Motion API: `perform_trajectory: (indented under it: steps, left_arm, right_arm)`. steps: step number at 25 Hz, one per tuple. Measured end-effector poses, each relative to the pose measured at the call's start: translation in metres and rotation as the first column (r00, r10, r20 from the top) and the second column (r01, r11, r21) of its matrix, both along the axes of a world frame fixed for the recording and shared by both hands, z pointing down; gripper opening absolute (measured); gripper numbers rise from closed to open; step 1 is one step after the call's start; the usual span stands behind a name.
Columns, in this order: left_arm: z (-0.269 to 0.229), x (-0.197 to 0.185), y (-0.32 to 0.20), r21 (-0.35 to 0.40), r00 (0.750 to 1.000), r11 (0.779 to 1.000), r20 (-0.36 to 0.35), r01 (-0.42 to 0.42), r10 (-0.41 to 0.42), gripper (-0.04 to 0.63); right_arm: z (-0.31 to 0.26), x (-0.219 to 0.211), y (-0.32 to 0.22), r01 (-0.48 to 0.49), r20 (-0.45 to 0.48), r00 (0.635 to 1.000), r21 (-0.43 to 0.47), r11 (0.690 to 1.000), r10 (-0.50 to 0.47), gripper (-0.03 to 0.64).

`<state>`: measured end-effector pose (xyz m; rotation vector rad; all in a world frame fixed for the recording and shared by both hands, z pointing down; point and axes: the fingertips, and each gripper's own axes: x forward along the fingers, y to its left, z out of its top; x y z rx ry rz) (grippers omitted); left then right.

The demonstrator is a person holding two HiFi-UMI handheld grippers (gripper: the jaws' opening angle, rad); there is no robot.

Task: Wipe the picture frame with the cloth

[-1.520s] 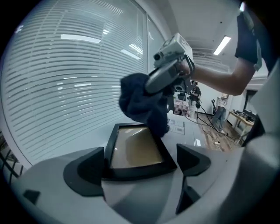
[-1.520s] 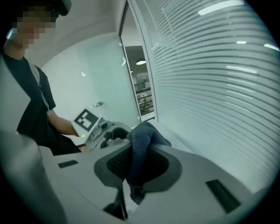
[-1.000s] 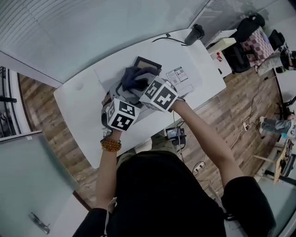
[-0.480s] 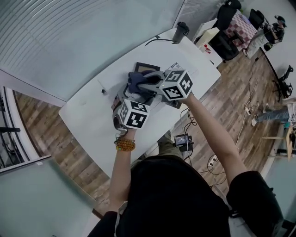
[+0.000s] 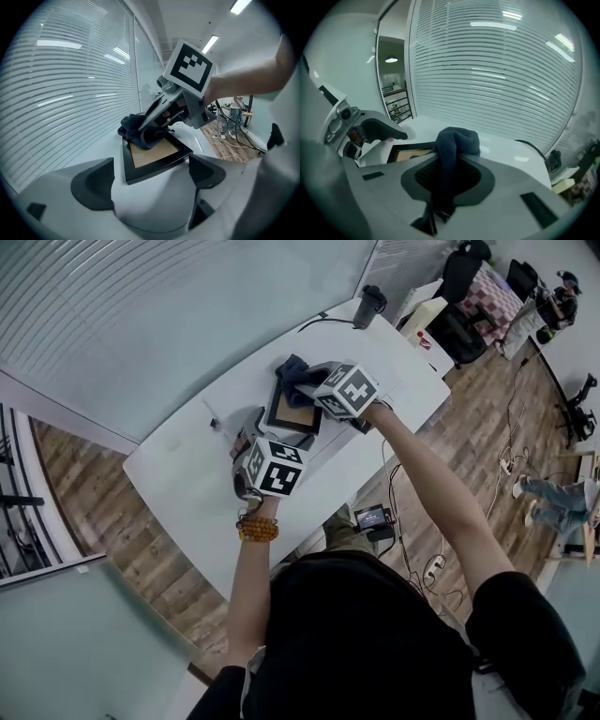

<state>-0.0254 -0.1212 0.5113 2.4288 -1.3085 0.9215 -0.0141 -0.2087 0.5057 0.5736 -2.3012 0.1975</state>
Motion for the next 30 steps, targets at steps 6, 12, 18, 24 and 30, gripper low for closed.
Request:
perform_trajectory:
  steps: [6,12,18,24,30]
  left_arm:
    - [0.000,-0.004,0.002,-0.003,1.000,1.000,0.000,-0.004,0.004,0.502]
    - [-0.002,-0.006,-0.001,0.002,1.000,1.000,0.003,-0.003,0.003,0.502]
    - [-0.003,-0.004,0.000,0.011,1.000,1.000,0.006,-0.007,0.007,0.502]
    - [-0.002,0.003,0.005,0.009,1.000,1.000,0.001,-0.006,0.006,0.502]
    - [-0.004,0.001,0.002,0.006,1.000,1.000,0.002,-0.003,0.003,0.502]
  right_arm:
    - [0.001,-0.007,0.016,0.007,-0.040,0.999,-0.047,0.999,-0.008,0.046]
    - [-0.003,-0.017,0.040,0.054,-0.030,0.998,-0.119,0.991,-0.058,0.046]
    - [-0.003,-0.027,0.083,0.193,-0.002,0.980,-0.233,0.953,-0.199,0.046]
    - [-0.052,-0.019,0.055,0.220,0.168,0.966,-0.125,0.967,-0.198,0.046]
    - [-0.023,0.018,-0.020,0.022,-0.039,0.999,0.106,0.994,-0.018,0.046]
